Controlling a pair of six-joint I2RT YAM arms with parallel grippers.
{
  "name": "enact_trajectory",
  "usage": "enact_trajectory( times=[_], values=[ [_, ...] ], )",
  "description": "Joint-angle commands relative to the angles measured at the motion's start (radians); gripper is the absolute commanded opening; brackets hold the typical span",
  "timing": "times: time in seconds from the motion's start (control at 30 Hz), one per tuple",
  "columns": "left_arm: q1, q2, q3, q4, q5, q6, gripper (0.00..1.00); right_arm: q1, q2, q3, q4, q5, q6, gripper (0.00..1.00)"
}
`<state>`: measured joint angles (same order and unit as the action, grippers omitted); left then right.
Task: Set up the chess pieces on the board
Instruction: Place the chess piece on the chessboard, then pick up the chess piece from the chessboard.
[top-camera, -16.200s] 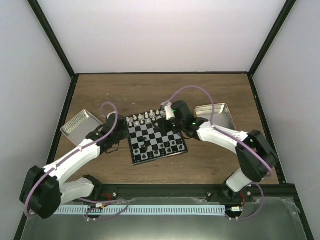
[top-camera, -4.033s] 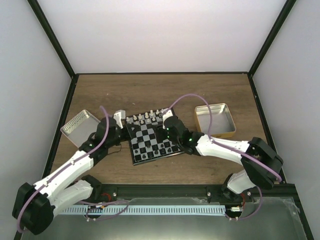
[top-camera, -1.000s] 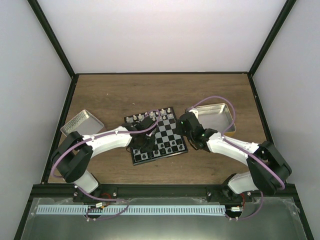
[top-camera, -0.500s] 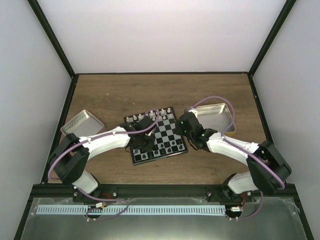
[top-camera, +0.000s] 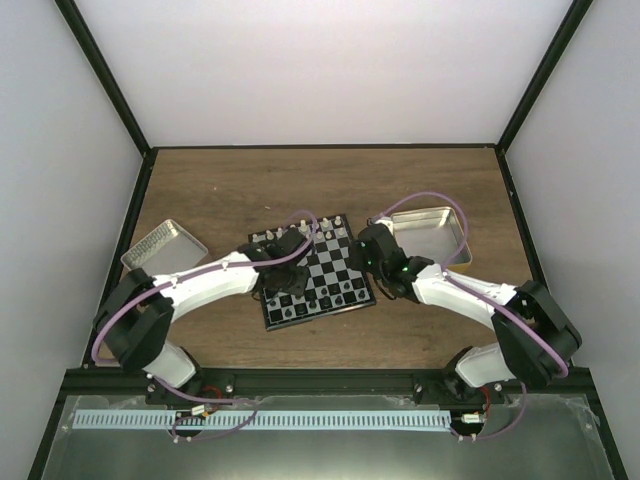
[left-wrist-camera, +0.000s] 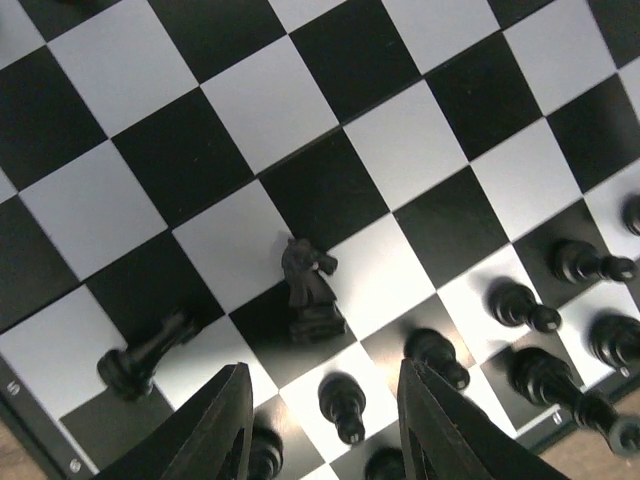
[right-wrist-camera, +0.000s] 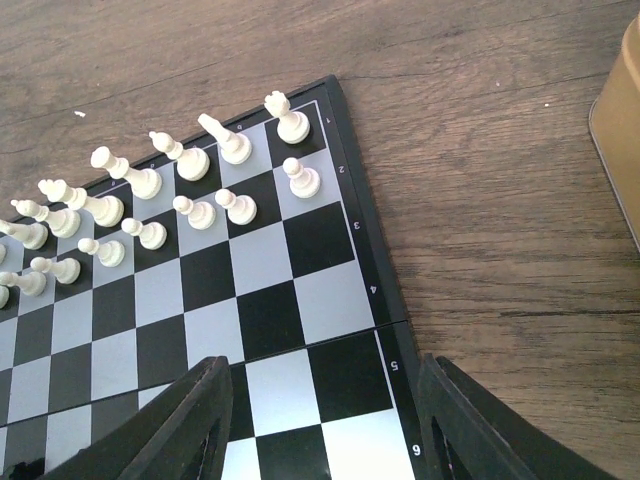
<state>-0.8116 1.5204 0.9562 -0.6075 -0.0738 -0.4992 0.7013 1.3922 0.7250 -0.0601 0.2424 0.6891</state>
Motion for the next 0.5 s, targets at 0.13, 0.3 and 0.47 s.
enact_trajectory(
  times=[0.13,0.3,0.47],
  values=[
    [0.019,0.115,0.074,0.038,-0.004,0.01,0.42,-0.008,-0.002,0.022,-0.001,0.008,-0.006,0.53],
    [0.021,0.142,0.066,0.045,0.01,0.011,0.41,-0.008,0.001,0.017,0.002,0.016,-0.009,0.53],
    [0.02,0.164,0.057,0.053,0.009,0.014,0.35,-0.007,0.004,0.012,0.009,0.015,-0.008,0.53]
  ],
)
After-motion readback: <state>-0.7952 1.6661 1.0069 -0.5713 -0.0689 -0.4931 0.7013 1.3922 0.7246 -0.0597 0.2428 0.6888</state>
